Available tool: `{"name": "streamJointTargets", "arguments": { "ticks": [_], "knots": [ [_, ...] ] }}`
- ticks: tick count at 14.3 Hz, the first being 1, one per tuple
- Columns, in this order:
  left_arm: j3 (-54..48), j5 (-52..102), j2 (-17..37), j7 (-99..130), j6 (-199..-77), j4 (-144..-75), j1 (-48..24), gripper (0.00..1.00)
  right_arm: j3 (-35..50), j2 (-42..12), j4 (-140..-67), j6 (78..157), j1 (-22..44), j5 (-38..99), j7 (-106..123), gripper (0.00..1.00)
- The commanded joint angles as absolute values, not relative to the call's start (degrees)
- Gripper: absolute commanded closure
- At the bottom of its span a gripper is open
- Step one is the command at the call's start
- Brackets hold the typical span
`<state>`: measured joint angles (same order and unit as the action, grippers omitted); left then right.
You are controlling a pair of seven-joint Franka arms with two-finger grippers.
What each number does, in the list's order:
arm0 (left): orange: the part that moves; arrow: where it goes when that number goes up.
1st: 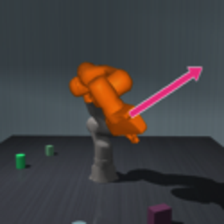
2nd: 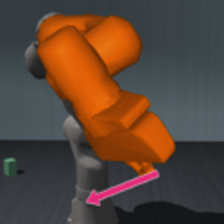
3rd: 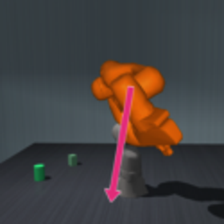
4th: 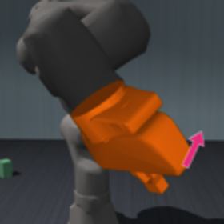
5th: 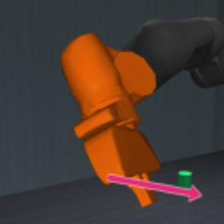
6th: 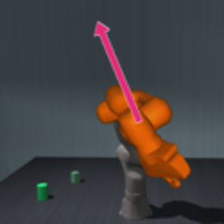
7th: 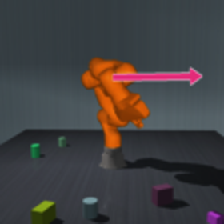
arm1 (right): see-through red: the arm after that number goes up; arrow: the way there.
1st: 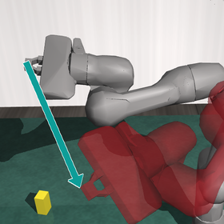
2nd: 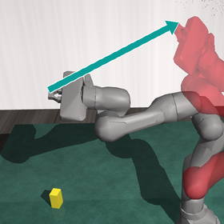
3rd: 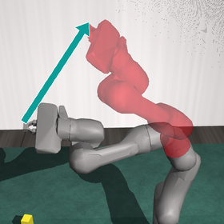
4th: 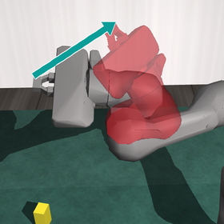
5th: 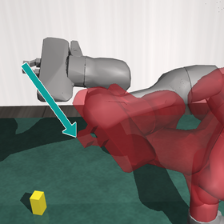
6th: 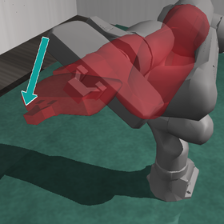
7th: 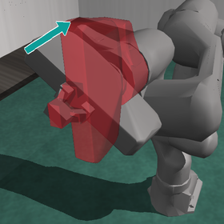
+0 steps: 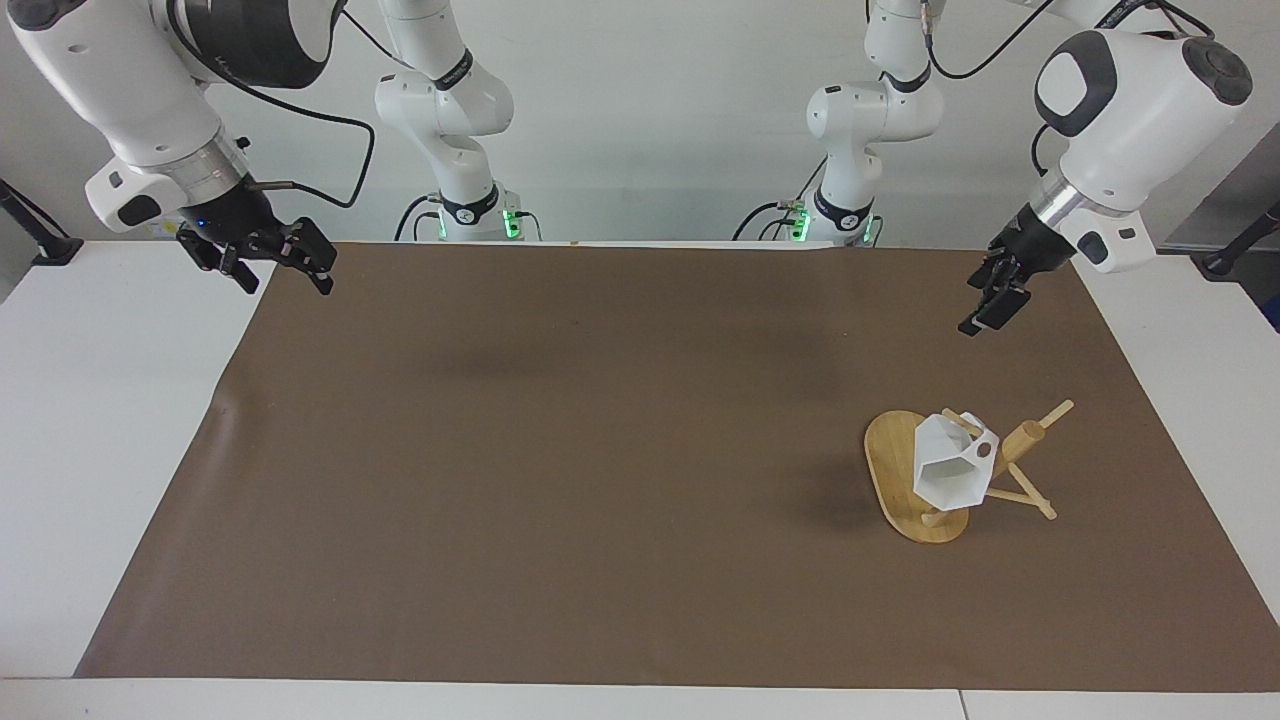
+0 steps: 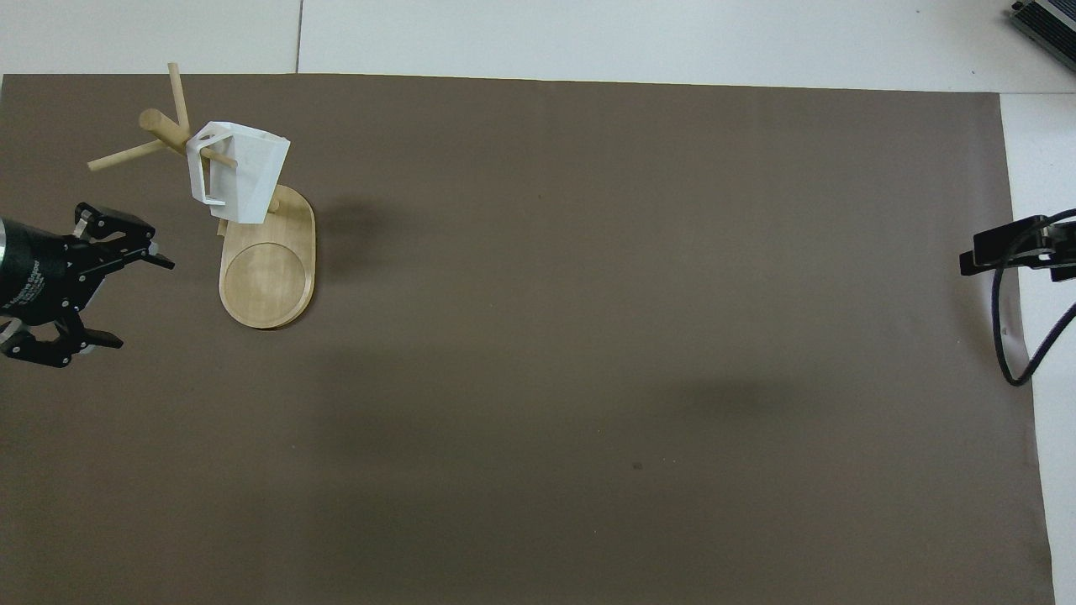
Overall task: Hang cup on rack
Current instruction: 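Open the left gripper and draw it back from the cup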
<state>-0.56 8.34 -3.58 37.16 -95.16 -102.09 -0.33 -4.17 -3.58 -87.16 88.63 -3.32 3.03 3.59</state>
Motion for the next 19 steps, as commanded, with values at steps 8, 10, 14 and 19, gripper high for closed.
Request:
{"name": "streamJointTargets", "arguments": {
  "ticks": [8, 10, 14, 19],
  "knots": [
    [-1.05, 2.99, -7.90, -2.90, -87.46, -100.99, -0.44, 0.00, -3.87, -2.11, -88.86, 88.86, -3.34, 1.93, 2.72, 0.00],
    [-0.97, 2.99, -8.17, -3.17, -87.89, -100.38, -0.61, 0.00, -3.78, -2.11, -88.86, 88.86, -3.43, 1.93, 2.72, 0.00],
    [-0.88, 3.08, -4.85, -3.08, -85.79, -92.93, -0.70, 0.00, -3.87, -2.11, -88.86, 88.86, -3.34, 1.93, 2.72, 0.00],
    [-0.70, 2.11, -2.55, -3.16, -85.96, -89.21, -0.61, 0.00, -3.87, -2.11, -88.86, 88.86, -3.34, 1.93, 2.72, 0.00]
  ]
}}
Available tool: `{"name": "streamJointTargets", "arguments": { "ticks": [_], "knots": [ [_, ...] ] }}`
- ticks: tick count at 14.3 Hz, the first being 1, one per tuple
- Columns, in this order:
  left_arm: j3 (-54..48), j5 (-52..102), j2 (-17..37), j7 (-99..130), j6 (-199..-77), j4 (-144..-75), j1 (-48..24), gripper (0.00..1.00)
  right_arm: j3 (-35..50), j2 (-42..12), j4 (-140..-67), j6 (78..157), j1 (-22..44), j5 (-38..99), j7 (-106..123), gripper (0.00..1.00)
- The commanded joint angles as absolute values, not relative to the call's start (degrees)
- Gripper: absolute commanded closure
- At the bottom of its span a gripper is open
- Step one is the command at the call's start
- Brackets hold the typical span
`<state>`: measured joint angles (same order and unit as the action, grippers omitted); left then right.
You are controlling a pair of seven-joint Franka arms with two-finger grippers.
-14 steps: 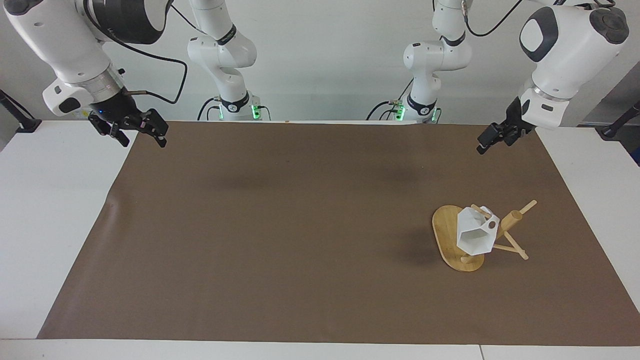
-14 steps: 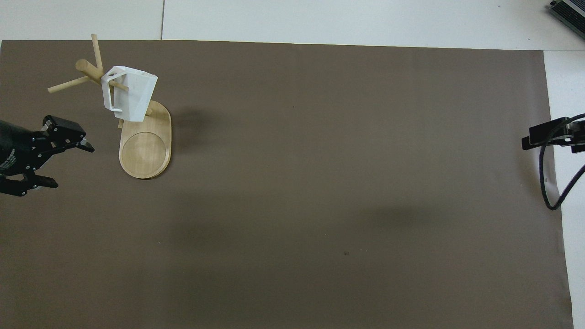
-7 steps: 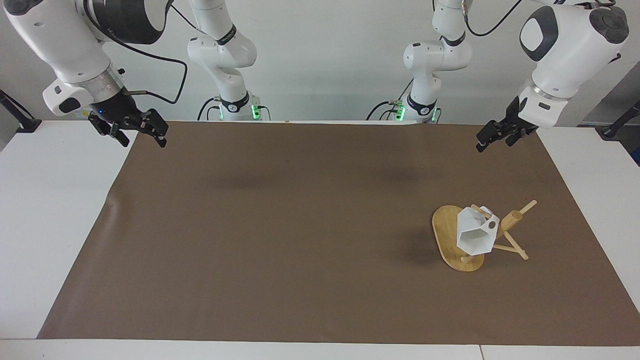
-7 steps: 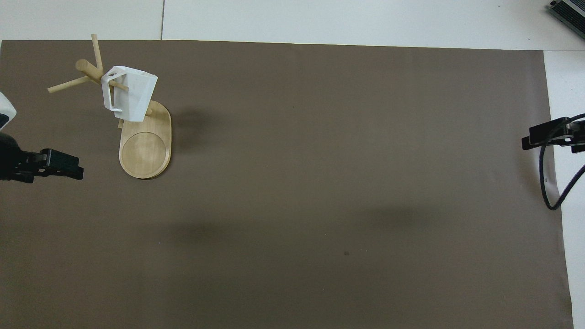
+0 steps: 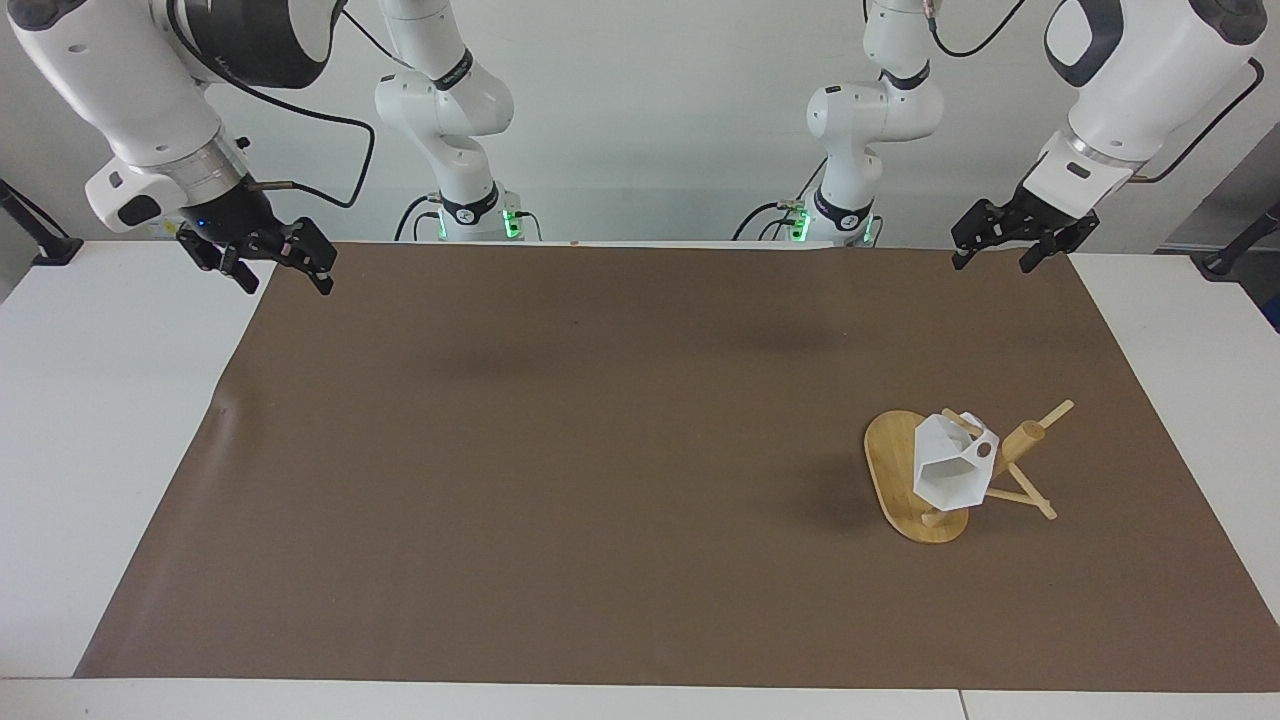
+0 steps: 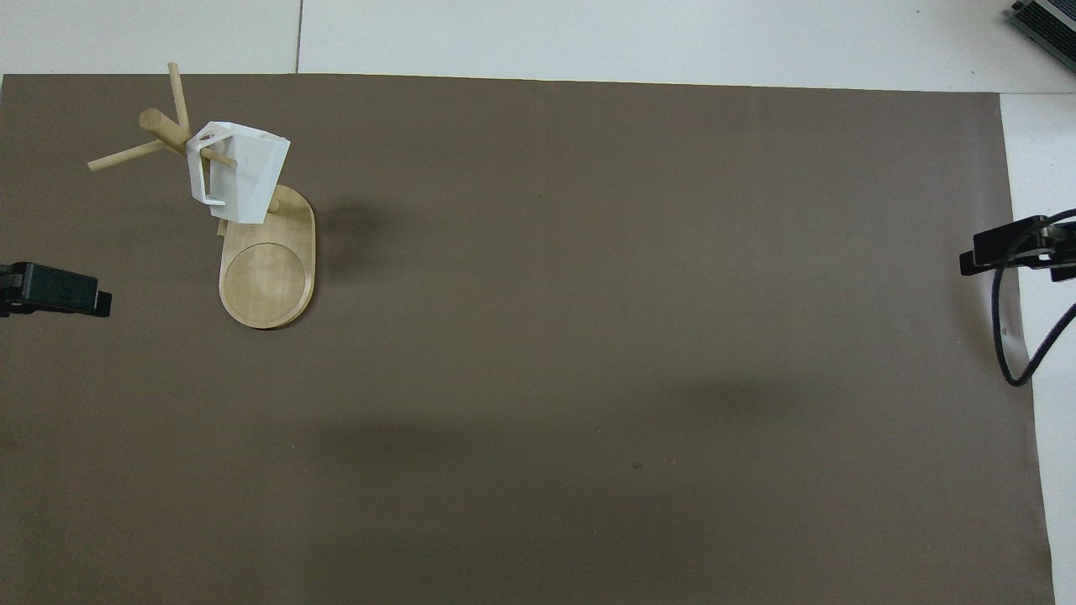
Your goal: Hang cup on rack
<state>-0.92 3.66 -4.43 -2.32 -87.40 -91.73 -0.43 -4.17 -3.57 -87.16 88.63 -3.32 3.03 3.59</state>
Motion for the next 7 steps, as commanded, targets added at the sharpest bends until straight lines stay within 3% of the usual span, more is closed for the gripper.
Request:
{"name": "streamJointTargets", "arguments": {
  "ticks": [1, 7],
  "knots": [
    [-0.96, 0.46, -2.20, -3.16, -85.96, -89.03, -0.88, 0.00, -3.87, -2.11, -88.86, 88.86, -3.34, 1.93, 2.72, 0.00],
    [-2.20, -0.97, 0.35, -3.16, -86.13, -87.10, -1.23, 0.00, -3.78, -2.11, -88.86, 88.86, -3.34, 1.93, 2.72, 0.00]
  ]
}}
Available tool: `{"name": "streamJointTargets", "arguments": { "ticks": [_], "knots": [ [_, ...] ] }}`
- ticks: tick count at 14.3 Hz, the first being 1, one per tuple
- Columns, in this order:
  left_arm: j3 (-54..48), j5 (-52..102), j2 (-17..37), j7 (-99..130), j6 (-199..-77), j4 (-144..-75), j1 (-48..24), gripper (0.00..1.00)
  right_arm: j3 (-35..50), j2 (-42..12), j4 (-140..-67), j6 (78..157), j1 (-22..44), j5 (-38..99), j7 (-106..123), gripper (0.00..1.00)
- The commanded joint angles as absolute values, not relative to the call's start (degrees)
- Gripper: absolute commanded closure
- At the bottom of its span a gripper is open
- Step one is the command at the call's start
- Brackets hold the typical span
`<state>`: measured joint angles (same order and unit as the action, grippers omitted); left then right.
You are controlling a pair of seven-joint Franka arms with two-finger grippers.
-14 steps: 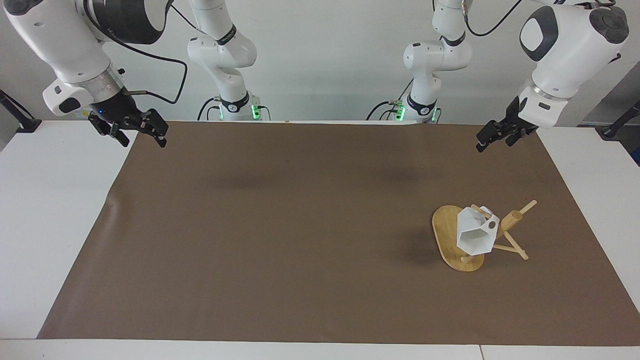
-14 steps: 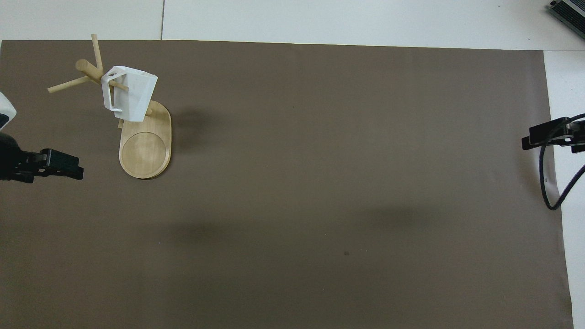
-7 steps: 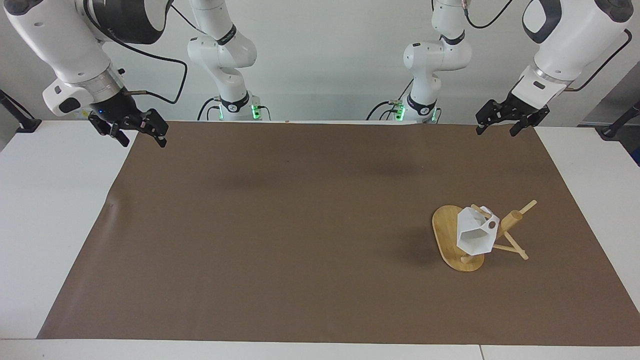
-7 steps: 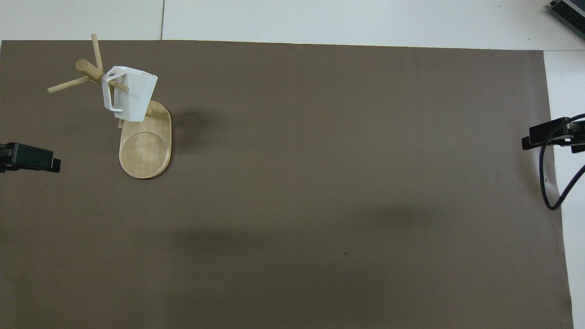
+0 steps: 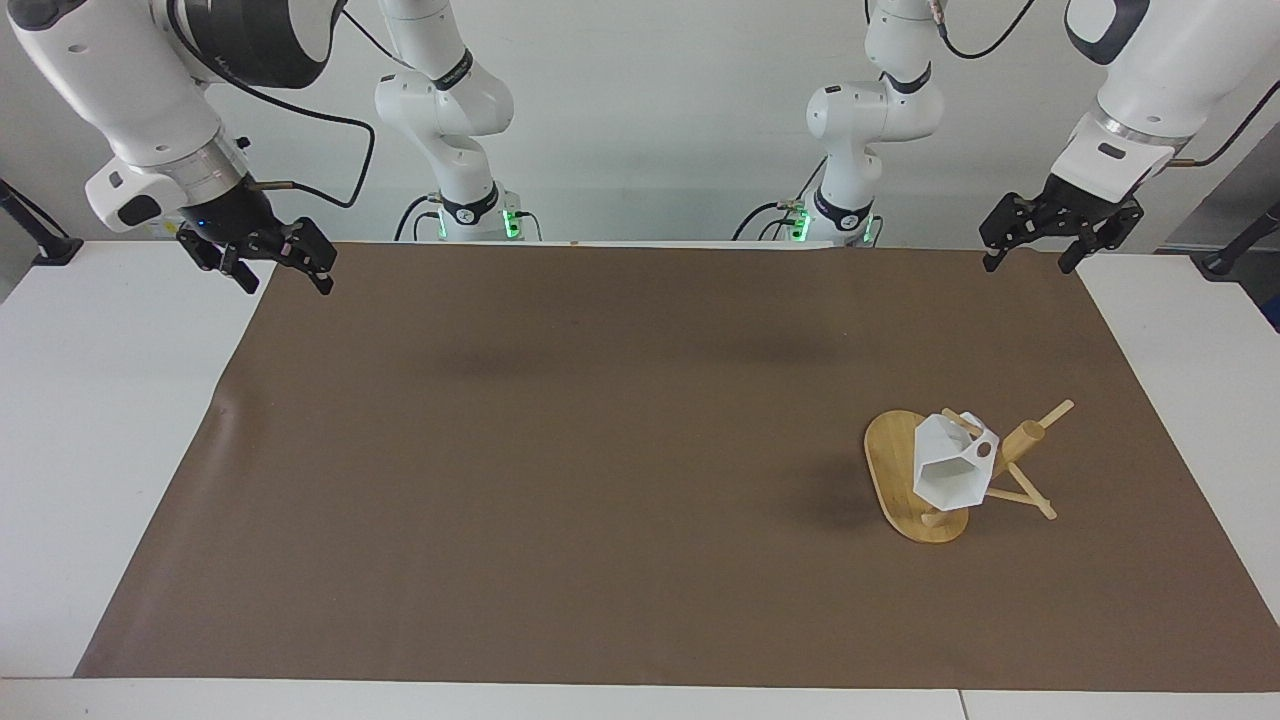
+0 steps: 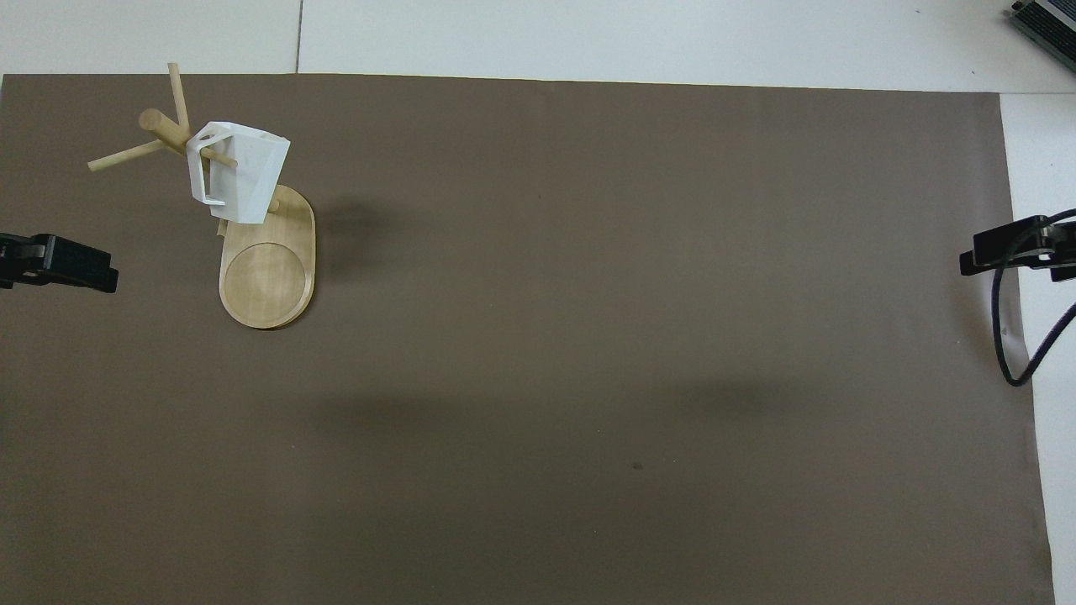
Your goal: Hang cup on rack
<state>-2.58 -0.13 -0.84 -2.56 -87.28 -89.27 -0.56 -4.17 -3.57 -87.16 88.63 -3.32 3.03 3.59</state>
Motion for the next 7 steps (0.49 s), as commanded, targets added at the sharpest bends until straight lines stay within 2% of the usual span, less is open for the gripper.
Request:
{"name": "streamJointTargets", "arguments": {
  "ticks": [1, 7],
  "knots": [
    [-2.20, -1.05, 0.00, -3.08, -86.83, -87.36, -1.23, 0.00, -3.78, -2.11, -88.86, 88.86, -3.34, 1.93, 2.72, 0.00],
    [-2.20, -1.05, -1.76, -2.72, -86.31, -91.04, -1.06, 0.00, -3.78, -2.11, -88.86, 88.86, -3.43, 1.93, 2.72, 0.00]
  ]
}}
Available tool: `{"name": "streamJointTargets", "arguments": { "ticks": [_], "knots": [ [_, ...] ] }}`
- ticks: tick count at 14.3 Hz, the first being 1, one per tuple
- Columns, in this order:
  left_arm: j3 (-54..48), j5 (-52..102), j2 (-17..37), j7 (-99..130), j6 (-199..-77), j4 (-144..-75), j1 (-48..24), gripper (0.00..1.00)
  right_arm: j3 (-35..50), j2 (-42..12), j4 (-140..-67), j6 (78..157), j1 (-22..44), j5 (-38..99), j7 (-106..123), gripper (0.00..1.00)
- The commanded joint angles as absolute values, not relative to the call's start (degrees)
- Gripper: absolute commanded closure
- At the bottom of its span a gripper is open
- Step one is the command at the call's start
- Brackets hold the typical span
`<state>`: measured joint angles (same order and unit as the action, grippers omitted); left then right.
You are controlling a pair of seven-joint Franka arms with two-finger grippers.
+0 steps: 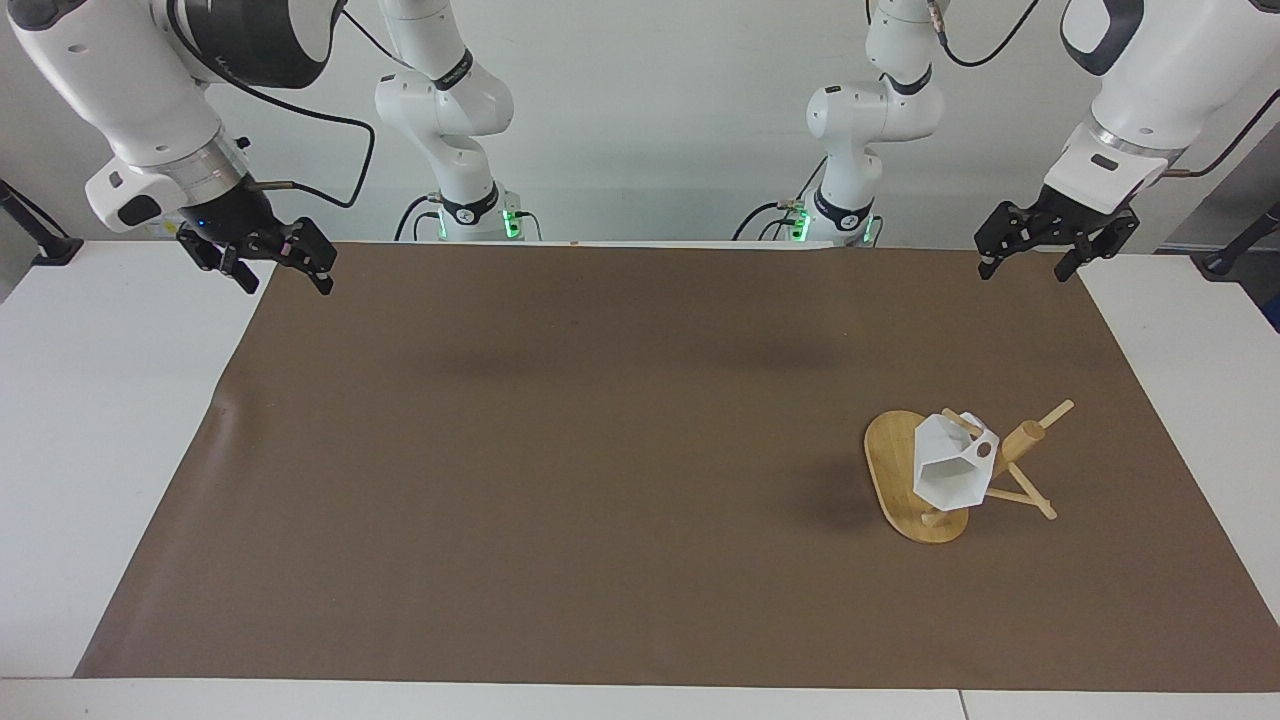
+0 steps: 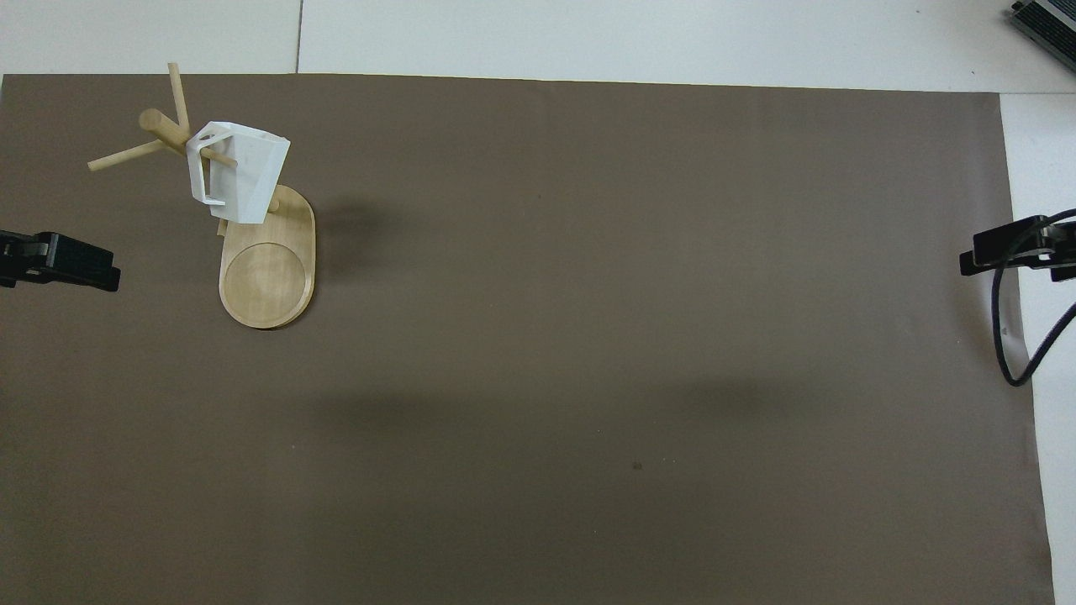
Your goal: Hang cup on rack
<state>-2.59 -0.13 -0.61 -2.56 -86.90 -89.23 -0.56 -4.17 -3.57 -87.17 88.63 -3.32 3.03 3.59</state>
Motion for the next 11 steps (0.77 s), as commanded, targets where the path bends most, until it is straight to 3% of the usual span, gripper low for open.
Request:
{"name": "streamJointTargets", "arguments": {
  "ticks": [1, 11],
  "knots": [
    [-2.20, -1.05, -2.02, -2.64, -86.31, -91.14, -0.97, 0.00, -3.87, -2.11, -88.86, 88.86, -3.34, 1.93, 2.72, 0.00],
    [-2.11, -1.14, -2.37, -2.72, -87.01, -91.93, -0.44, 0.00, -3.87, -2.11, -88.86, 88.86, -3.34, 1.93, 2.72, 0.00]
  ]
}}
